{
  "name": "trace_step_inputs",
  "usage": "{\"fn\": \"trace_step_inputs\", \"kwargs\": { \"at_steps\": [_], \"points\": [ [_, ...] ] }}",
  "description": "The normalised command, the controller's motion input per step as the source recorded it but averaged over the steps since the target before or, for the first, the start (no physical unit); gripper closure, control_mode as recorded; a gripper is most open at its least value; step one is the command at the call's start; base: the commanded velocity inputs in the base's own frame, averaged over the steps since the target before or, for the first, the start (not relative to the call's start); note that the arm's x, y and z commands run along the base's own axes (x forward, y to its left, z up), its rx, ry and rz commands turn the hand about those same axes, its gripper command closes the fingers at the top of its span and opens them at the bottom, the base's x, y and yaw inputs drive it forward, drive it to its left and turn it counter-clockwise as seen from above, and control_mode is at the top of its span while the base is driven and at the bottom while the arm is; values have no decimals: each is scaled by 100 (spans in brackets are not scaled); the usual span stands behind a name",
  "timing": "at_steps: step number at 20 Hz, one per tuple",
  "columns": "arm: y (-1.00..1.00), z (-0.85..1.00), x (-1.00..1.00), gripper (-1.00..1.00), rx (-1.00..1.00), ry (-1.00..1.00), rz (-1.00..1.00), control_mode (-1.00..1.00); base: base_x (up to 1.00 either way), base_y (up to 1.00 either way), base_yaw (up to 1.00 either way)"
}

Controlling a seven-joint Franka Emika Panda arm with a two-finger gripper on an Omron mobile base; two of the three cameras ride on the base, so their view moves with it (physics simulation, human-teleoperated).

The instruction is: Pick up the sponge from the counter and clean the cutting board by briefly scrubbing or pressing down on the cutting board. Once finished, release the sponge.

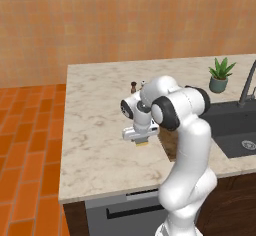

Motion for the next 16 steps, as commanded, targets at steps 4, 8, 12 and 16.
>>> {"fn": "trace_step_inputs", "kwargs": {
  "at_steps": [4, 8, 12, 16],
  "points": [
    [1, -4, 7, -100, 0, 0, -2, -100, 0, 0, 0],
    [0, 0, 1, -100, 0, -1, -2, -100, 0, 0, 0],
    [0, 0, 0, -100, 0, -1, 0, -100, 0, 0, 0],
    [0, 0, 0, -100, 0, 0, -2, -100, 0, 0, 0]
  ]
}}
